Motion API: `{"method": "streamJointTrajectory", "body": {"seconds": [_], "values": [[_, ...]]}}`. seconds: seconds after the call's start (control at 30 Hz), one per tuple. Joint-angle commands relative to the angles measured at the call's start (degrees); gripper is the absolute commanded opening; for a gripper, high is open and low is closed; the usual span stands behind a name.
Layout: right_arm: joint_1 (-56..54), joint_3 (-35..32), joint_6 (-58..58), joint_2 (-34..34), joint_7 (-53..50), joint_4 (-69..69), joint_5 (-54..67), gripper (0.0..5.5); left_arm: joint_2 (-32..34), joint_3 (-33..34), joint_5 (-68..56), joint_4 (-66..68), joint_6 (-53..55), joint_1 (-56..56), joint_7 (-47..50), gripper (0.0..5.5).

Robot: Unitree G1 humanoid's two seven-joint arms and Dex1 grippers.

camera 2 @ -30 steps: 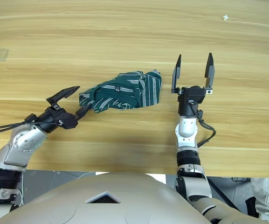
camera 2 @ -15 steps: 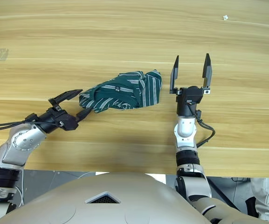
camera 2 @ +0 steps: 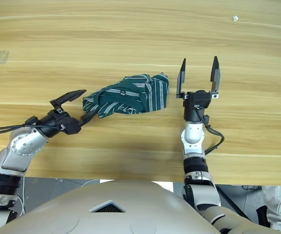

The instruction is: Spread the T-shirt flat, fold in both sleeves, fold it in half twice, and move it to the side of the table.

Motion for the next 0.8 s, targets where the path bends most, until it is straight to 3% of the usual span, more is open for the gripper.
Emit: {"method": "streamJointTrajectory", "body": {"seconds": [0.03,0.37,0.8], "values": [[0.0,0.1,0.3,0.3,-0.4,0.3,-0.7,3.89,0.2,-0.2,0.3,1.3,0.3,-1.7,-0.6,3.53],[0.0,0.3,0.2,0.2,-0.7,0.2,-1.4,3.89,0.3,0.2,-2.0,2.5,0.2,-3.7,-1.2,3.53],[-0.2,0.5,0.2,0.3,-0.9,0.4,-1.7,3.89,0.4,-1.2,4.3,5.6,-0.6,-5.3,0.7,3.53]]}}
